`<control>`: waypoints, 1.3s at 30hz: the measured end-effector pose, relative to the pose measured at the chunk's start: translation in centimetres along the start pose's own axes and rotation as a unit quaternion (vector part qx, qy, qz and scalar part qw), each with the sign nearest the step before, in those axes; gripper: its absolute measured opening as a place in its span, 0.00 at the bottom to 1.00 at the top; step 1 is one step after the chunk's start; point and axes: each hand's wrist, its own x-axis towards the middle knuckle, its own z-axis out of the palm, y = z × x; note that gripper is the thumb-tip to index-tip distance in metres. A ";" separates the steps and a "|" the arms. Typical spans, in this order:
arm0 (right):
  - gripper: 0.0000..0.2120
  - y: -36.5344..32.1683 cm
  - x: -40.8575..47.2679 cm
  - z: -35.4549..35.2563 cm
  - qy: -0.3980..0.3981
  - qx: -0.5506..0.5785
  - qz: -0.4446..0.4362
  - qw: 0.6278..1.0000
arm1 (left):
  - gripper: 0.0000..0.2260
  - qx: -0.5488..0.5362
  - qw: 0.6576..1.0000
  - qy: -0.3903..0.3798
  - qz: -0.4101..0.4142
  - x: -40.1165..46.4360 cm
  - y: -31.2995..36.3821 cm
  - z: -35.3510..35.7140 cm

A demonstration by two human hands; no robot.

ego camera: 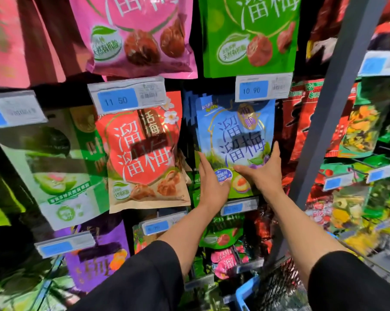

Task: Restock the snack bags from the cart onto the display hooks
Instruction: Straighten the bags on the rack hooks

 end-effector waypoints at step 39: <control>0.31 -11.9 -10.6 14.1 -0.032 -0.036 -0.066 0.997 | 0.41 0.063 0.980 0.164 0.088 -3.7 -6.7 -16.8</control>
